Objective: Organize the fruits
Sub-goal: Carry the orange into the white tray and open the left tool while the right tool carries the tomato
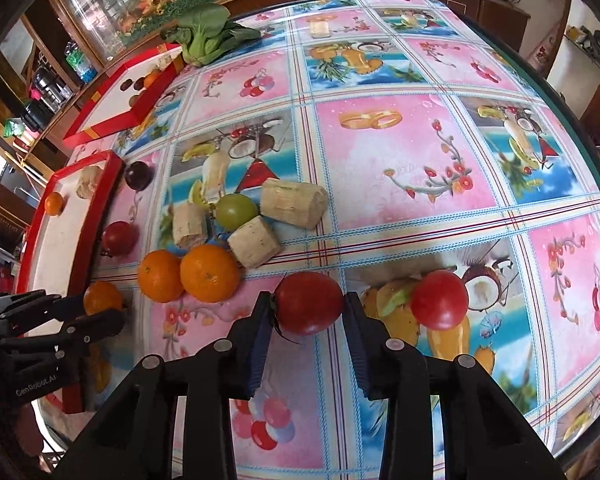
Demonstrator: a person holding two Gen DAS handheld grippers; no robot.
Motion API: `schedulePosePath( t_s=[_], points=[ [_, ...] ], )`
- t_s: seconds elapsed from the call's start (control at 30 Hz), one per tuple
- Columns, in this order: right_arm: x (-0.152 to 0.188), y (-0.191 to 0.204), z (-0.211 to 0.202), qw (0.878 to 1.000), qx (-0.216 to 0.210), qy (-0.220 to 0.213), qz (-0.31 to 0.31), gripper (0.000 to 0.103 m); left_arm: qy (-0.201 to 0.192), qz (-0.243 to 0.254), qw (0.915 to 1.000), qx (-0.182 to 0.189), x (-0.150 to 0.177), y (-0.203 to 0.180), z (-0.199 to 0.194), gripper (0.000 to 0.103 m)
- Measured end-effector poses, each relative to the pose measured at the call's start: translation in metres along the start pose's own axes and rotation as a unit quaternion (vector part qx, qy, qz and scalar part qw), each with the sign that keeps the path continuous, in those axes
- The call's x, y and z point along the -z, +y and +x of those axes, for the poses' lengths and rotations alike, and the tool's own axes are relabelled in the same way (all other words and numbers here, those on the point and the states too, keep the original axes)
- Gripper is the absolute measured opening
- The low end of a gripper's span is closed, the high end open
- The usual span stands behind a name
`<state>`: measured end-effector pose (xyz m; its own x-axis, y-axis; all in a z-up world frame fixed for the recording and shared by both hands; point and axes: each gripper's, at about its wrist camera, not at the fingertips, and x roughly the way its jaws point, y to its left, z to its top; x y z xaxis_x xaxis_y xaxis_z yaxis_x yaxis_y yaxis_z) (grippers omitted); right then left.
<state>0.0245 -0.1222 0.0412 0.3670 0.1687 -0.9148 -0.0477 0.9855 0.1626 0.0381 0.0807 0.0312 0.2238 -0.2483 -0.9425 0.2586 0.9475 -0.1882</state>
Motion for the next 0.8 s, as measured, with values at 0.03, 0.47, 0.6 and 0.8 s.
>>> schedulePosePath(
  t_s=[0.03, 0.47, 0.6, 0.8],
  points=[
    [0.002, 0.001, -0.004, 1.000, -0.005, -0.003, 0.003, 0.036, -0.002, -0.003, 1.0000, 0.003, 0.000, 0.001, -0.002, 0.034],
    [0.001, 0.040, -0.022, 0.999, -0.030, -0.020, -0.017, 0.036, -0.040, -0.035, 0.9986, 0.000, 0.013, 0.046, -0.049, 0.034],
    [0.002, 0.060, -0.023, 0.998, -0.040, -0.019, -0.038, 0.036, -0.041, -0.055, 0.9976, -0.008, 0.023, 0.068, -0.056, 0.034],
    [0.006, 0.094, -0.019, 0.996, -0.060, -0.009, -0.067, 0.036, -0.036, -0.075, 0.9963, -0.020, 0.032, 0.090, -0.058, 0.034]
  ],
)
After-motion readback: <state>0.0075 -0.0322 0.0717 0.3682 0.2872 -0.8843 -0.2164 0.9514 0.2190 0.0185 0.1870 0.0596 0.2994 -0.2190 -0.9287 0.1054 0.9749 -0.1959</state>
